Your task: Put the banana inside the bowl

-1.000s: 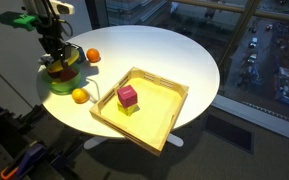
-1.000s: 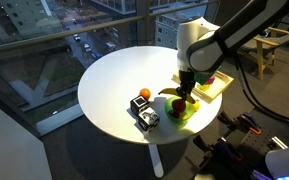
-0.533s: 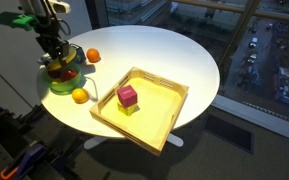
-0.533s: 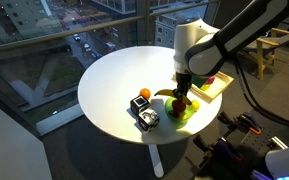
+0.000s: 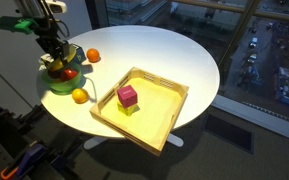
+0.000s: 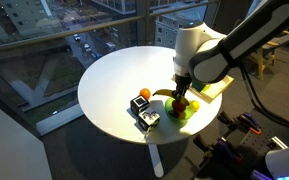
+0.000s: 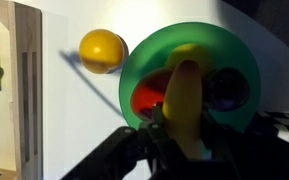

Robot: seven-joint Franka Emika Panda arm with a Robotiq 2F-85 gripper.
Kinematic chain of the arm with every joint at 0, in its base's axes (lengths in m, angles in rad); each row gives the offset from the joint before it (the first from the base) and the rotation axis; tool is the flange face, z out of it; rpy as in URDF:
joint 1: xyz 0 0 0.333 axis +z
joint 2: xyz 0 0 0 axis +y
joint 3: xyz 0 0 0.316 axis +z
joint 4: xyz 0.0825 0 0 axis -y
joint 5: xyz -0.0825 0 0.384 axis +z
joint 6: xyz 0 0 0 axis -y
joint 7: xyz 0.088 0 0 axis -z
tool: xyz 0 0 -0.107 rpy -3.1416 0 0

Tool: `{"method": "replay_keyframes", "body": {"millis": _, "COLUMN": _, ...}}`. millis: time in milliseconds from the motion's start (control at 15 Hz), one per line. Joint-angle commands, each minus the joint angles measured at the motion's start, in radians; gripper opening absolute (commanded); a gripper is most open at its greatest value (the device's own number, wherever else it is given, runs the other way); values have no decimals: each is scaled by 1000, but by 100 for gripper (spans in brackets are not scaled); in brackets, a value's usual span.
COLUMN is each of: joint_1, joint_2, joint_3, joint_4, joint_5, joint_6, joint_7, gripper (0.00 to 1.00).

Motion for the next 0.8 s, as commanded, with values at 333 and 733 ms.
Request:
{"method": "replay_keyframes", "body": {"millis": 333, "joint_1": 2, "joint_2": -86, "joint_3": -15, "joint_4": -102, "joint_5": -45, "joint_6": 80, "joint_7": 66, "gripper": 13}}
{"method": "replay_keyframes", "body": {"millis": 733, "joint_1": -3, "joint_2": -131, "joint_3": -20, "joint_4": -152, "joint_5": -93, "joint_6": 117, "joint_7": 127, "gripper": 13}}
